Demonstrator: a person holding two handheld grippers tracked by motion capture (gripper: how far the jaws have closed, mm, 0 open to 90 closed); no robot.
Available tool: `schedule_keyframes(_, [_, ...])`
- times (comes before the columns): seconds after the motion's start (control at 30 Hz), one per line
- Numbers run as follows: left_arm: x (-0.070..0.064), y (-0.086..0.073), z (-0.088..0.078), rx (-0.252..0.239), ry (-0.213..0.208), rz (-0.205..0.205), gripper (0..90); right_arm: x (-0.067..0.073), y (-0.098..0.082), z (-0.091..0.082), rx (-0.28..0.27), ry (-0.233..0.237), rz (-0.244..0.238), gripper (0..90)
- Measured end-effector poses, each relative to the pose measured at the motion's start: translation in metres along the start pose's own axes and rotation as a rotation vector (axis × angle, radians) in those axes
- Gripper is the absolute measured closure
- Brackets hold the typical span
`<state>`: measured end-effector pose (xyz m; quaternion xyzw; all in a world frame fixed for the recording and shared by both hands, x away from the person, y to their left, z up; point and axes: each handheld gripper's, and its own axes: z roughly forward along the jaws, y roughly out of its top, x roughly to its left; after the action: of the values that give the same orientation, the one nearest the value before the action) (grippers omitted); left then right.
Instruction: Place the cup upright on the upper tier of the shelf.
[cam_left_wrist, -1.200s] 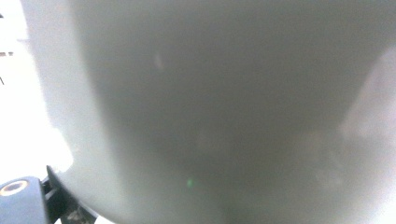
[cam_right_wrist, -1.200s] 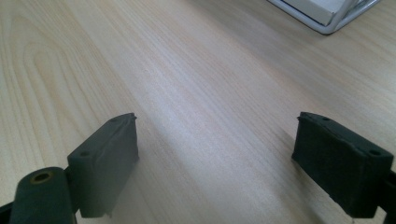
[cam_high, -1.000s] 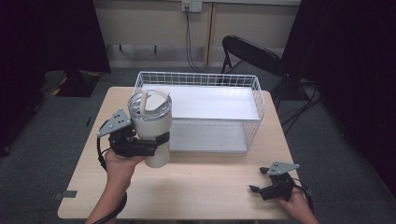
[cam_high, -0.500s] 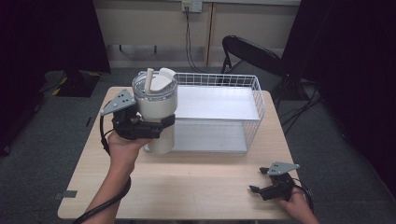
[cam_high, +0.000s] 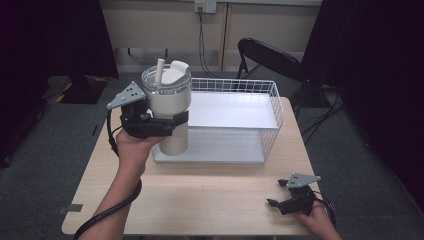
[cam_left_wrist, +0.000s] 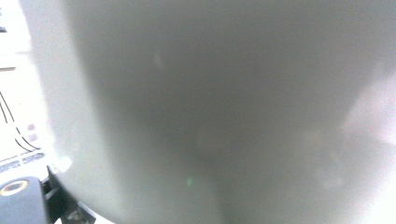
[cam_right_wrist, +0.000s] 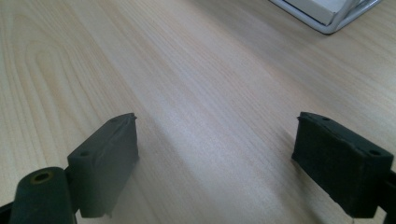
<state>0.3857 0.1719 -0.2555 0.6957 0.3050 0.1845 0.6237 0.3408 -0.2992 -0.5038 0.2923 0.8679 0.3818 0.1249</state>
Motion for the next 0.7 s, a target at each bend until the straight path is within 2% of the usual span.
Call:
schedule_keyframes(0.3, [0.005,0.01,0.004,-0.007,0.013,-0.008,6.0,0.0,0.0,0.0,0.0,0.001,0.0,13.0])
schedule_keyframes(0.53, [0.008,0.022,0.006,-0.005,0.026,0.008,6.0,0.0,0.0,0.0,0.0,0.001,-0.001,13.0])
schedule_keyframes(0.7, [0.008,0.031,0.006,-0.021,0.024,0.013,6.0,0.0,0.0,0.0,0.0,0.002,-0.001,13.0])
